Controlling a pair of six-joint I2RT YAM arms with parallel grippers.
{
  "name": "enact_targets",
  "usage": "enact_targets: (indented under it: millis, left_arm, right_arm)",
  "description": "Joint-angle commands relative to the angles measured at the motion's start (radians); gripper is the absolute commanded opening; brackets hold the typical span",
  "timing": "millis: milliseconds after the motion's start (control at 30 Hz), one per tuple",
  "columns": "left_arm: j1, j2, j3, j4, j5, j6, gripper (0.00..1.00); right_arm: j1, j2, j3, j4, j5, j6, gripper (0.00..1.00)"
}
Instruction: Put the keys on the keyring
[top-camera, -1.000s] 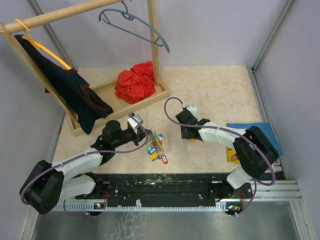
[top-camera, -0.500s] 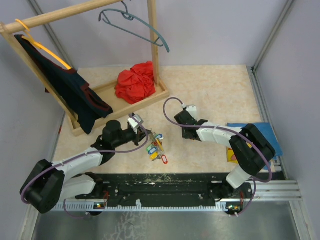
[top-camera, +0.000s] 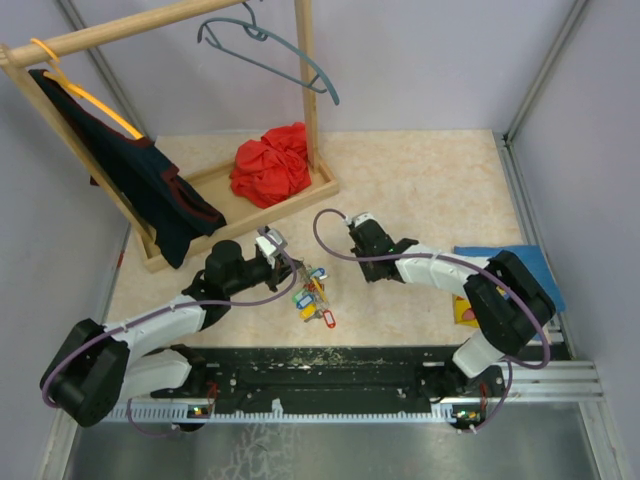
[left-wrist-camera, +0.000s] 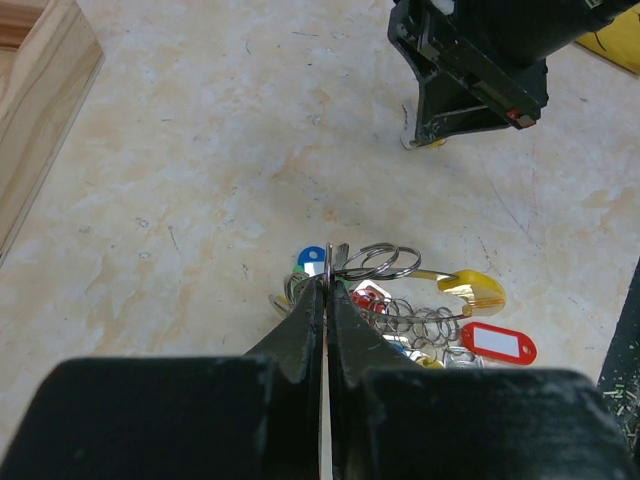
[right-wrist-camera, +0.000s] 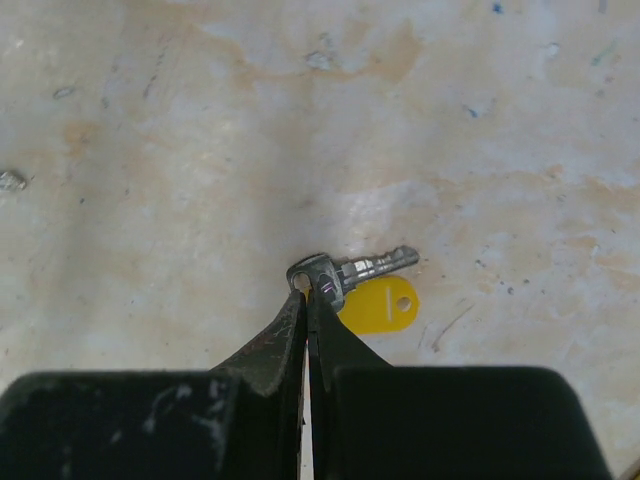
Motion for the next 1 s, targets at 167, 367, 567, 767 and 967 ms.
enact_targets:
  millis: [167, 367, 567, 767, 967]
  left_arm:
    - [0.005, 0.007, 0.022, 0.013, 0.04, 0.015, 0.01]
    - [0.005, 0.009, 0.021, 0.01, 0.033, 0.022, 0.01]
    - [0.005, 0.014, 0.022, 0.013, 0.035, 0.021, 0.01]
    - [0.005, 0.019, 0.026, 0.008, 0.034, 0.022, 0.01]
    - [0.005, 0.029, 0.03, 0.007, 0.04, 0.02, 0.01]
  right_arm:
    - [0.035, 0.041, 0.067, 0.04, -0.256, -0.261, 0.0]
    - [0.047, 0.069, 0.084, 0.034, -0.236, -0.244, 0.13]
    - [0.052, -0.041, 0.054, 0.008, -0.179, -0.179, 0.31]
    - [0.068, -0.137, -0.045, 0.082, -0.128, -0.078, 0.35]
    - [0.12, -0.154, -0.138, 0.181, -0.041, 0.073, 0.35]
